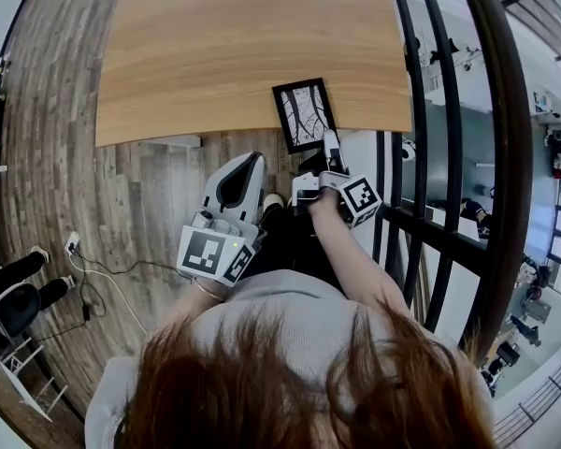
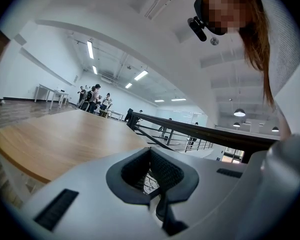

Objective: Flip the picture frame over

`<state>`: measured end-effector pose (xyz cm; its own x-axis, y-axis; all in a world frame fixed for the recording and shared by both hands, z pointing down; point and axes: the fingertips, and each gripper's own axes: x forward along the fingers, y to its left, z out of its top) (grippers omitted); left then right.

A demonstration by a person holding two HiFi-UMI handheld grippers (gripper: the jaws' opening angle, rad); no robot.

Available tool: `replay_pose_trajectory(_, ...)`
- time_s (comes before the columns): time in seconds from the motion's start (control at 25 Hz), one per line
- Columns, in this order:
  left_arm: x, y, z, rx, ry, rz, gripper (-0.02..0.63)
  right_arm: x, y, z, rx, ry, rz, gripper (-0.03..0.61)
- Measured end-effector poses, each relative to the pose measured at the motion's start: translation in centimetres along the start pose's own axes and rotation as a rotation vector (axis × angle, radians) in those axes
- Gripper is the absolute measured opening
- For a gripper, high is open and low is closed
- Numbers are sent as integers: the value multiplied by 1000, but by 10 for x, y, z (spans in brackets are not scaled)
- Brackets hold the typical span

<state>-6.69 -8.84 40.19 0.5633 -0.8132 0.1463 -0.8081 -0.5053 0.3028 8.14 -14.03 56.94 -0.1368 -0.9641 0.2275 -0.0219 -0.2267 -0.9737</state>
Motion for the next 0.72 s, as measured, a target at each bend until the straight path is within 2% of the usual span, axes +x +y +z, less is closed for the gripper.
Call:
replay_pose_trajectory(0.2, -1, 1, 0, -1, -5, 0, 6, 3, -1, -1, 54, 6, 16, 87)
replay_pose_trajectory(0.36, 0, 0, 3, -4, -6, -2, 6, 5, 0, -4, 110, 27, 61, 87)
replay_pose_trajectory(0.52, 0, 0, 1, -4, -1, -3, 6, 8, 13, -13, 75, 79, 105, 87)
replay_pose_trajectory(0.72, 0, 2, -2, -5, 5, 6, 6, 11, 6, -16, 7, 124, 71, 109)
